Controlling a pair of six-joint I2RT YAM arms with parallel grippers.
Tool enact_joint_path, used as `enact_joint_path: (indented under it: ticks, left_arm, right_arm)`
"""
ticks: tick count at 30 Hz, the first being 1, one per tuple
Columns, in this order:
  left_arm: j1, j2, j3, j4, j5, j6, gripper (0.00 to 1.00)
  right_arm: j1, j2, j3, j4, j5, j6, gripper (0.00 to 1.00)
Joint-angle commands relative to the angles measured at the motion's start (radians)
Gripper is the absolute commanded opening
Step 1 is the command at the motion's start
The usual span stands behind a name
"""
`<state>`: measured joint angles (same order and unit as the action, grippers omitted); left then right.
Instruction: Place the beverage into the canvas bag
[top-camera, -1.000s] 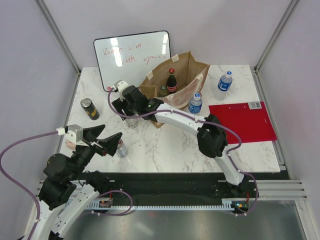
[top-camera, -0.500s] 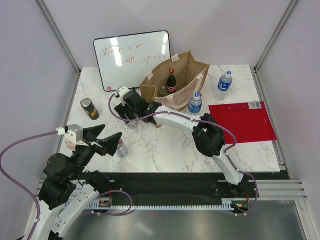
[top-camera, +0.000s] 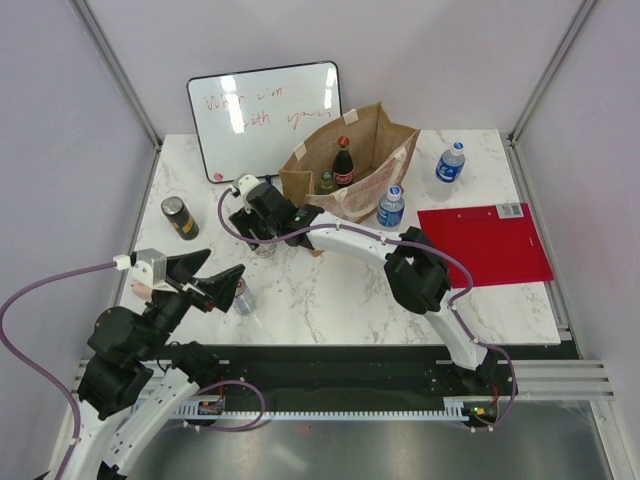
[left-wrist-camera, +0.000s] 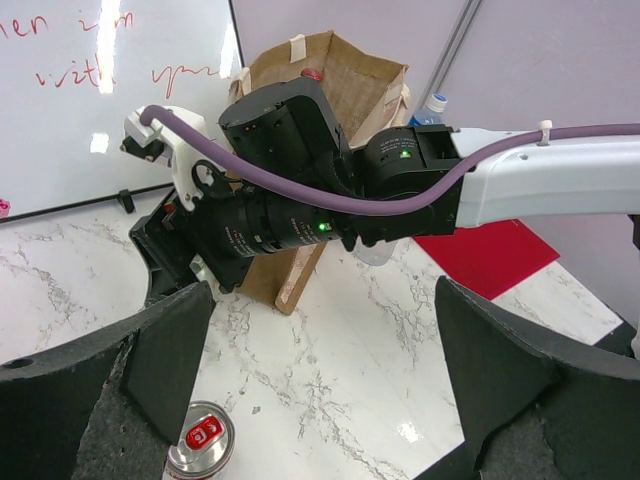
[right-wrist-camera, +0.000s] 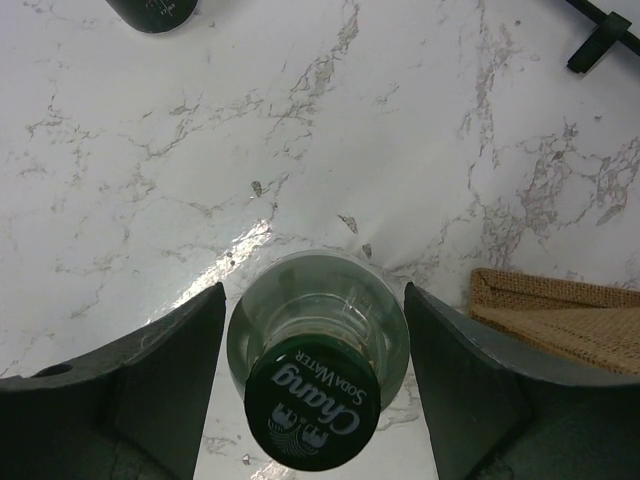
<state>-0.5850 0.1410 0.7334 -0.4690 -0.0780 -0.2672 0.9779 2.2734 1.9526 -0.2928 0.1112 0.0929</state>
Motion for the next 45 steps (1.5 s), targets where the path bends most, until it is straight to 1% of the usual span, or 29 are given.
enact_joint_path:
  ticks: [1, 5, 9, 11, 14, 17, 18, 20, 21, 23, 25, 26, 30, 31, 32, 34, 38, 41, 42, 45]
  left_arm:
    - [-0.003, 0.003, -0.002, 0.035, -0.022, 0.037, 0.99]
    - [-0.003, 0.002, -0.003, 0.035, -0.023, 0.037, 0.99]
    - [-0.003, 0.002, -0.003, 0.035, -0.025, 0.037, 0.99]
    - [-0.003, 0.0, -0.003, 0.035, -0.025, 0.037, 0.99]
    - [-0.003, -0.001, -0.003, 0.033, -0.026, 0.037, 0.99]
    - [-0.003, 0.0, -0.003, 0.035, -0.028, 0.037, 0.99]
    - [-0.003, 0.002, -0.003, 0.035, -0.029, 0.037, 0.99]
    - [-0.003, 0.0, -0.003, 0.033, -0.031, 0.037, 0.99]
    - [-0.003, 0.0, -0.003, 0.033, -0.032, 0.037, 0.99]
    - [-0.003, -0.001, -0.003, 0.033, -0.035, 0.037, 0.99]
    - [-0.003, -0.004, -0.003, 0.032, -0.039, 0.037, 0.99]
    - [-0.003, -0.004, -0.003, 0.033, -0.04, 0.037, 0.99]
    - [-0.003, 0.002, -0.003, 0.032, -0.042, 0.037, 0.99]
    - [-0.003, 0.005, -0.005, 0.03, -0.042, 0.037, 0.99]
    - [-0.003, 0.008, -0.003, 0.03, -0.042, 0.037, 0.99]
    - [-0.003, 0.014, -0.003, 0.029, -0.046, 0.037, 0.99]
    - [-0.003, 0.031, 0.0, 0.023, -0.054, 0.034, 0.99]
    - [-0.003, 0.057, 0.004, 0.015, -0.062, 0.025, 0.99]
    - [-0.003, 0.068, 0.007, 0.007, -0.063, 0.02, 0.99]
    - [-0.003, 0.106, 0.018, 0.0, -0.059, -0.003, 0.98]
  right_arm:
    - [0.01, 0.017, -0.008, 0.001, -0.013, 0.024, 0.79]
    - [0.01, 0.015, -0.006, 0.001, -0.019, 0.022, 0.8]
    - [0.01, 0.021, -0.018, 0.0, -0.03, 0.024, 0.84]
    - [0.01, 0.026, -0.026, 0.001, -0.03, 0.027, 0.84]
    - [0.01, 0.026, -0.031, 0.001, -0.016, 0.028, 0.78]
    - [0.01, 0.02, -0.024, -0.002, -0.018, 0.024, 0.62]
    - [0.011, 0.014, -0.024, -0.002, -0.013, 0.025, 0.41]
    - [0.012, -0.024, -0.03, -0.005, -0.008, 0.024, 0.26]
    - [0.01, -0.043, -0.031, -0.003, -0.01, 0.019, 0.13]
    - [0.01, -0.11, -0.031, -0.014, -0.01, 0.016, 0.0]
    - [0.01, -0.161, -0.015, -0.035, -0.008, 0.002, 0.0]
    - [0.011, -0.202, 0.02, -0.075, -0.005, -0.005, 0.0]
    - [0.005, -0.276, 0.149, -0.209, -0.013, -0.038, 0.0]
    - [0.002, -0.285, 0.201, -0.235, -0.037, -0.038, 0.0]
    - [-0.005, -0.305, 0.225, -0.284, -0.051, -0.035, 0.0]
    - [-0.022, -0.345, 0.274, -0.327, -0.071, -0.03, 0.0]
    - [-0.064, -0.428, 0.301, -0.332, -0.067, -0.025, 0.0]
    - [-0.126, -0.468, 0.324, -0.332, -0.048, -0.03, 0.0]
    - [-0.174, -0.474, 0.327, -0.333, -0.056, -0.022, 0.0]
    - [-0.249, -0.491, 0.345, -0.333, -0.087, -0.019, 0.0]
